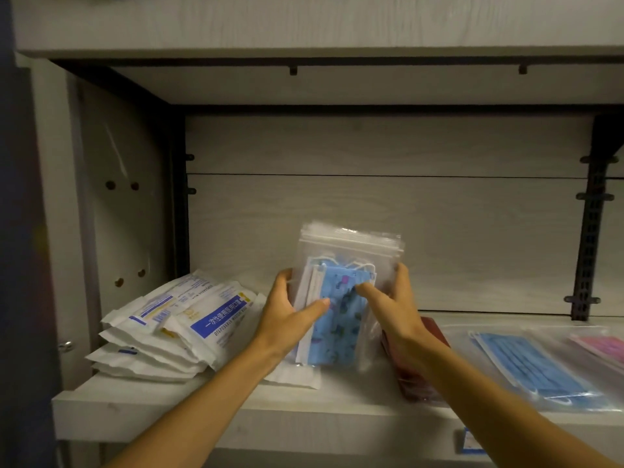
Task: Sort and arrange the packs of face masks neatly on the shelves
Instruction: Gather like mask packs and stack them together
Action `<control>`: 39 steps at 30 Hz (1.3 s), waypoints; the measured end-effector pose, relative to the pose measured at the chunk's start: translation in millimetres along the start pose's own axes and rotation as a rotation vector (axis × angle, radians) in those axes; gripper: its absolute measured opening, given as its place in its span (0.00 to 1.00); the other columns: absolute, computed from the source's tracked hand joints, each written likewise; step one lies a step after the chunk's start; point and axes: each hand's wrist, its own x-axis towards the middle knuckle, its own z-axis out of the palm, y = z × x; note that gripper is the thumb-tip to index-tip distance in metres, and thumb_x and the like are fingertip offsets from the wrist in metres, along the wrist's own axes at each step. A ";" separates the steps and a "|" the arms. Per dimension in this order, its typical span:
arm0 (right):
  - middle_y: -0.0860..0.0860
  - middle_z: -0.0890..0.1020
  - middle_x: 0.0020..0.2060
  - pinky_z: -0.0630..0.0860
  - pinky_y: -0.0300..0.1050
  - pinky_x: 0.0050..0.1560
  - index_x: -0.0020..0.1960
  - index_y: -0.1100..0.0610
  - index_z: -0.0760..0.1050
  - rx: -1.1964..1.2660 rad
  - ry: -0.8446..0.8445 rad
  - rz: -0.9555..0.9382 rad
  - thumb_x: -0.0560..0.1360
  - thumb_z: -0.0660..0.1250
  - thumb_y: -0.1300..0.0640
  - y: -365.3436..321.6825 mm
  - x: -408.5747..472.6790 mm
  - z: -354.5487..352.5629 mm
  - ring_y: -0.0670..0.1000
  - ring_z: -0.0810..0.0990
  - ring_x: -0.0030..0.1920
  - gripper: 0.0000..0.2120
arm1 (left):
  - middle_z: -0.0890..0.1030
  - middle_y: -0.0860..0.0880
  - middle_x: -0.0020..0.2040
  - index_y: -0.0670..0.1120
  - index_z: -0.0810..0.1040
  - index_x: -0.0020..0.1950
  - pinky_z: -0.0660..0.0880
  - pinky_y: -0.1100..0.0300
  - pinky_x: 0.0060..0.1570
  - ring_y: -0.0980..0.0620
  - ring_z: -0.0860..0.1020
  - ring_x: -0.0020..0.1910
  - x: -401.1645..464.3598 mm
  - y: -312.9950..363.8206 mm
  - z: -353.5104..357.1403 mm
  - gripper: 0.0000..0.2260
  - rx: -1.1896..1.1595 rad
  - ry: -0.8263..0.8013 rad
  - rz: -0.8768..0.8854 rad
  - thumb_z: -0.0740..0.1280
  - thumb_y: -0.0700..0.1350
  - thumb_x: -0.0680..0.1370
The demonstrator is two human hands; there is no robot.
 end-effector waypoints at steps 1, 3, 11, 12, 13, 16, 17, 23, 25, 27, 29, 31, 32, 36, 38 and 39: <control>0.52 0.76 0.58 0.81 0.53 0.51 0.72 0.52 0.57 0.001 0.003 -0.005 0.76 0.67 0.63 0.5 -1.2 0.4 0.52 0.80 0.54 0.29 | 0.80 0.51 0.54 0.56 0.70 0.57 0.80 0.59 0.44 0.55 0.80 0.50 -1.5 -4.2 1.7 0.19 -0.001 -0.011 -0.010 0.73 0.43 0.72; 0.51 0.77 0.57 0.81 0.51 0.49 0.70 0.51 0.59 0.010 0.008 -0.018 0.76 0.66 0.64 -1.8 -1.6 2.6 0.51 0.81 0.53 0.28 | 0.81 0.50 0.53 0.56 0.72 0.55 0.81 0.60 0.42 0.54 0.81 0.49 -1.1 -7.1 3.3 0.16 0.006 -0.016 -0.001 0.72 0.42 0.73; 0.51 0.76 0.58 0.81 0.45 0.46 0.73 0.47 0.52 -0.038 -0.001 -0.033 0.76 0.65 0.63 -5.2 6.3 7.5 0.50 0.81 0.52 0.33 | 0.79 0.52 0.51 0.50 0.69 0.59 0.80 0.62 0.40 0.57 0.80 0.48 5.9 0.7 5.8 0.19 0.042 0.052 0.017 0.73 0.43 0.72; 0.50 0.76 0.56 0.80 0.43 0.43 0.71 0.48 0.55 -0.028 0.014 -0.011 0.76 0.65 0.63 -3.2 5.1 6.2 0.50 0.81 0.51 0.30 | 0.79 0.51 0.52 0.49 0.69 0.60 0.80 0.63 0.38 0.56 0.80 0.48 4.2 0.1 6.2 0.21 0.035 0.049 0.004 0.73 0.42 0.72; 0.50 0.76 0.55 0.79 0.42 0.42 0.69 0.49 0.56 -0.014 0.027 0.008 0.76 0.65 0.64 -1.0 3.8 4.8 0.49 0.81 0.50 0.28 | 0.79 0.51 0.52 0.49 0.69 0.61 0.78 0.66 0.35 0.56 0.79 0.48 2.4 0.2 7.7 0.21 0.017 0.040 -0.008 0.73 0.42 0.72; 0.50 0.76 0.53 0.78 0.43 0.43 0.66 0.50 0.59 0.010 0.052 0.060 0.76 0.65 0.63 3.3 2.9 2.2 0.49 0.80 0.50 0.24 | 0.78 0.52 0.52 0.49 0.68 0.61 0.76 0.69 0.30 0.57 0.79 0.46 -0.3 1.1 13.4 0.20 -0.042 0.005 -0.033 0.72 0.40 0.74; 0.49 0.77 0.52 0.78 0.42 0.42 0.65 0.51 0.60 0.009 0.057 0.066 0.76 0.64 0.63 3.1 3.3 3.0 0.48 0.80 0.49 0.22 | 0.78 0.52 0.51 0.50 0.68 0.61 0.78 0.66 0.31 0.56 0.79 0.47 0.0 0.9 15.1 0.19 -0.045 -0.004 -0.037 0.72 0.40 0.74; 0.50 0.76 0.51 0.76 0.41 0.39 0.60 0.52 0.62 -0.019 0.088 0.120 0.76 0.64 0.64 10.1 3.0 4.0 0.49 0.79 0.47 0.18 | 0.77 0.49 0.52 0.48 0.65 0.61 0.78 0.65 0.32 0.54 0.79 0.47 -1.0 -9.1 18.5 0.20 -0.018 -0.020 -0.053 0.71 0.39 0.74; 0.52 0.77 0.52 0.77 0.42 0.39 0.61 0.53 0.63 -0.035 0.092 0.151 0.75 0.65 0.65 12.6 3.9 2.7 0.50 0.79 0.48 0.18 | 0.77 0.48 0.52 0.48 0.65 0.60 0.78 0.66 0.33 0.54 0.79 0.48 -0.5 -12.8 17.5 0.19 -0.004 -0.017 -0.056 0.70 0.39 0.75; 0.52 0.77 0.53 0.78 0.43 0.40 0.61 0.54 0.63 -0.058 0.085 0.150 0.75 0.64 0.65 12.0 5.3 2.7 0.50 0.79 0.49 0.18 | 0.77 0.51 0.51 0.49 0.65 0.59 0.77 0.68 0.33 0.57 0.78 0.47 1.0 -13.7 16.6 0.18 0.027 -0.005 -0.036 0.70 0.40 0.75; 0.51 0.76 0.53 0.79 0.44 0.42 0.61 0.53 0.63 -0.066 0.071 0.123 0.76 0.64 0.65 9.8 6.5 3.0 0.50 0.80 0.50 0.18 | 0.77 0.54 0.51 0.50 0.65 0.58 0.76 0.68 0.34 0.60 0.78 0.46 3.4 -13.0 16.3 0.18 0.037 0.003 -0.015 0.70 0.41 0.75; 0.50 0.77 0.52 0.79 0.44 0.44 0.60 0.53 0.63 -0.058 0.056 0.106 0.76 0.63 0.65 8.2 6.2 3.1 0.50 0.80 0.50 0.17 | 0.76 0.55 0.50 0.48 0.65 0.57 0.77 0.68 0.34 0.60 0.78 0.45 3.6 -11.2 16.5 0.17 0.031 0.006 -0.007 0.71 0.41 0.75; 0.50 0.77 0.52 0.79 0.45 0.44 0.60 0.53 0.63 -0.056 0.052 0.102 0.76 0.63 0.65 8.1 5.7 3.4 0.50 0.80 0.50 0.16 | 0.77 0.54 0.50 0.47 0.65 0.57 0.79 0.65 0.36 0.59 0.79 0.46 4.2 -11.6 16.2 0.17 0.043 0.017 -0.005 0.71 0.42 0.75; 0.51 0.78 0.51 0.79 0.40 0.39 0.60 0.53 0.63 -0.051 0.044 0.090 0.76 0.63 0.67 7.6 3.7 4.4 0.49 0.81 0.48 0.17 | 0.78 0.55 0.51 0.50 0.66 0.58 0.80 0.50 0.50 0.55 0.80 0.49 5.4 -12.3 14.2 0.20 0.069 0.024 -0.028 0.73 0.46 0.73; 0.51 0.79 0.50 0.78 0.38 0.38 0.60 0.54 0.64 -0.061 0.042 0.077 0.76 0.63 0.67 6.8 2.9 3.7 0.47 0.81 0.46 0.17 | 0.79 0.55 0.51 0.52 0.67 0.59 0.80 0.49 0.49 0.54 0.81 0.49 4.7 -12.9 13.7 0.21 0.056 0.010 -0.038 0.74 0.44 0.72; 0.51 0.79 0.49 0.77 0.38 0.38 0.60 0.54 0.64 -0.068 0.043 0.074 0.76 0.62 0.67 6.8 2.4 3.2 0.47 0.81 0.44 0.16 | 0.79 0.54 0.51 0.52 0.66 0.59 0.81 0.49 0.49 0.54 0.81 0.49 3.6 -13.8 13.6 0.21 0.060 0.002 -0.036 0.73 0.43 0.72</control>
